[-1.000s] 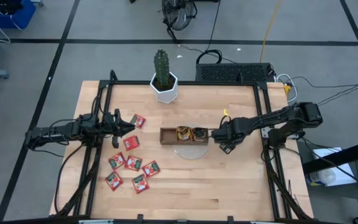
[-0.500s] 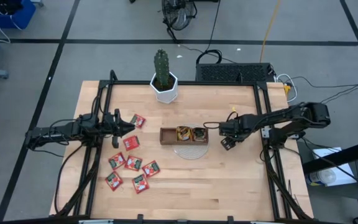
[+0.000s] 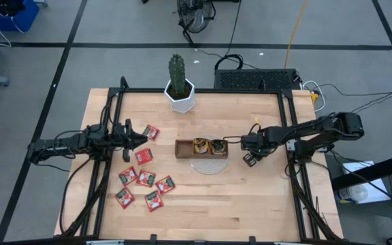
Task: Pick & Place Tea
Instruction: Put the orange tea bag into the middle section of the wooden organizer, then put the red tea bag into the left section of the wooden organizer
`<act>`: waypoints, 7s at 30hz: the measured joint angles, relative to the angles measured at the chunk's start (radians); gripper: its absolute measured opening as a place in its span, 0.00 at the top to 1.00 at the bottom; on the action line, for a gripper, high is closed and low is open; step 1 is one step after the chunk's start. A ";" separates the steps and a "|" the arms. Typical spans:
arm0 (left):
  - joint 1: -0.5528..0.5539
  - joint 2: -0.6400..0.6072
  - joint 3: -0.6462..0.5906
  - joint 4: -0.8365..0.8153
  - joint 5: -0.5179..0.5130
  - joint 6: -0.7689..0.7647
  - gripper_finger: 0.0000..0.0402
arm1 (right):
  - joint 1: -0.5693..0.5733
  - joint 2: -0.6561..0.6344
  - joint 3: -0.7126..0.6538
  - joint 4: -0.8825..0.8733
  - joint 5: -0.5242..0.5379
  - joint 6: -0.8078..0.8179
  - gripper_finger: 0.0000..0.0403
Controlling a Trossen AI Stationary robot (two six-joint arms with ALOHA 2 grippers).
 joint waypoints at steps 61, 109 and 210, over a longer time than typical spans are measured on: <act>0.000 0.000 0.000 0.000 0.000 0.000 0.86 | 0.248 0.569 0.607 0.450 0.729 -0.621 0.84; 0.000 0.000 0.000 0.000 0.000 0.000 0.86 | 0.199 0.408 0.896 0.091 0.403 -0.913 1.00; 0.000 0.000 0.000 0.000 0.000 0.000 0.86 | 0.187 0.426 0.775 0.264 0.264 -0.831 1.00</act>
